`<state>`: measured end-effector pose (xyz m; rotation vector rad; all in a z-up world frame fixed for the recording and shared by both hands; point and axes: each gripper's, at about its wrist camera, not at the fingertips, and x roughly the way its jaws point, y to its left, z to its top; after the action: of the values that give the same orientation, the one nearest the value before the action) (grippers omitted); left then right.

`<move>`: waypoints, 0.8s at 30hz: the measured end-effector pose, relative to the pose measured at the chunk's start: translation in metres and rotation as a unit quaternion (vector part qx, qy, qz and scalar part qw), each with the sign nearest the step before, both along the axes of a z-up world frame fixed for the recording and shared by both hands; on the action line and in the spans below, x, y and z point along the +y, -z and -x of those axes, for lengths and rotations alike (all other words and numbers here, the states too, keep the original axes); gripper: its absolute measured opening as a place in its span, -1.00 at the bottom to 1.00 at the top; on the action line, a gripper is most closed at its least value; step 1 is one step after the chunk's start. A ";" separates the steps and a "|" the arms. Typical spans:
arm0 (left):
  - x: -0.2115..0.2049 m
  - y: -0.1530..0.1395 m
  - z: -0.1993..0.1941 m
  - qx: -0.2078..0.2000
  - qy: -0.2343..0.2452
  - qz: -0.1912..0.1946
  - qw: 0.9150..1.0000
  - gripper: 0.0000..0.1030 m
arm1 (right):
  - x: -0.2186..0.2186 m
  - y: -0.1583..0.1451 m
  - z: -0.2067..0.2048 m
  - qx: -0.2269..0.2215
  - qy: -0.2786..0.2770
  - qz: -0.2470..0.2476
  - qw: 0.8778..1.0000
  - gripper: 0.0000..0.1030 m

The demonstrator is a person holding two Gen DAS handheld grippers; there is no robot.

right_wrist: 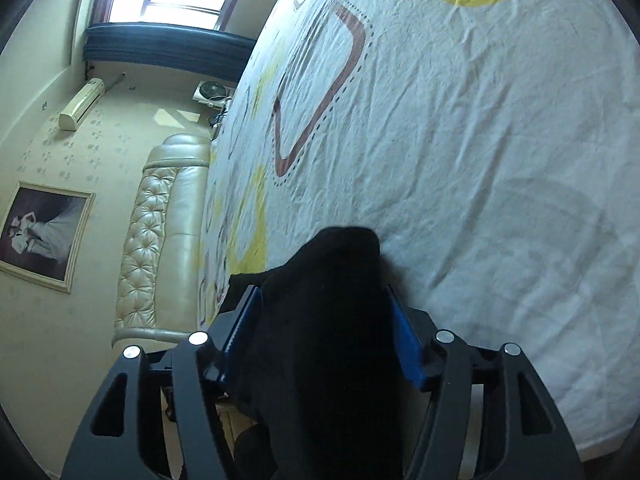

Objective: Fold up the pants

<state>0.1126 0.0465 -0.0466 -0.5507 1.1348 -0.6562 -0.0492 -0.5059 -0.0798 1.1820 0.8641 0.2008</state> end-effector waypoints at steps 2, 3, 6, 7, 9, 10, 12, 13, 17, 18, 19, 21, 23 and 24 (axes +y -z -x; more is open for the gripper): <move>0.000 0.000 0.000 0.000 0.000 0.000 1.000 0.95 | 0.005 0.001 0.013 0.000 -0.014 -0.008 1.000 0.29; 0.000 0.000 0.000 0.000 0.000 0.000 1.000 0.95 | 0.007 0.003 0.021 -0.002 -0.019 -0.016 1.000 0.31; -0.002 0.000 0.001 -0.002 0.001 -0.003 1.000 0.95 | 0.016 0.013 0.042 0.005 -0.039 -0.045 0.998 0.31; -0.002 0.000 0.001 -0.002 0.001 -0.003 1.000 0.95 | 0.021 0.015 0.045 0.009 -0.049 -0.043 0.998 0.31; -0.002 0.000 0.002 -0.003 0.001 -0.003 1.000 0.95 | 0.030 0.017 0.053 0.007 -0.062 -0.030 0.998 0.24; -0.002 0.000 0.002 -0.003 0.001 -0.003 1.000 0.95 | 0.032 0.018 0.055 0.006 -0.061 -0.023 0.998 0.07; -0.003 -0.001 0.002 -0.003 0.001 -0.003 1.000 0.95 | 0.032 0.024 0.057 0.028 -0.062 -0.009 0.998 -0.34; -0.003 -0.001 0.002 -0.004 0.001 -0.004 1.000 0.95 | 0.032 0.026 0.055 0.033 -0.061 -0.003 0.998 -0.45; -0.003 -0.001 0.002 -0.004 0.002 -0.005 1.000 0.95 | 0.035 0.024 0.054 0.035 -0.069 0.012 0.997 -0.44; -0.003 -0.001 0.002 -0.004 0.002 -0.004 1.000 0.95 | 0.035 0.022 0.053 0.034 -0.066 0.012 0.997 -0.38; -0.003 -0.001 0.002 -0.004 0.002 -0.004 1.000 0.95 | 0.036 0.018 0.054 0.032 -0.063 0.016 0.997 -0.34; -0.004 -0.001 0.003 -0.005 0.003 -0.005 1.000 0.95 | 0.041 0.004 0.055 0.035 -0.051 0.055 0.997 -0.09; -0.005 -0.001 0.003 -0.007 0.007 -0.008 1.000 0.95 | 0.044 -0.018 0.056 0.043 -0.018 0.128 0.991 0.18; -0.005 -0.002 0.004 -0.009 0.009 -0.008 1.000 0.95 | 0.046 -0.032 0.058 0.049 0.010 0.179 0.983 0.31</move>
<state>0.1090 0.0415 -0.0451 -0.5204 1.1290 -0.6653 -0.1070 -0.4596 -0.0483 0.8679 0.9293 -0.0318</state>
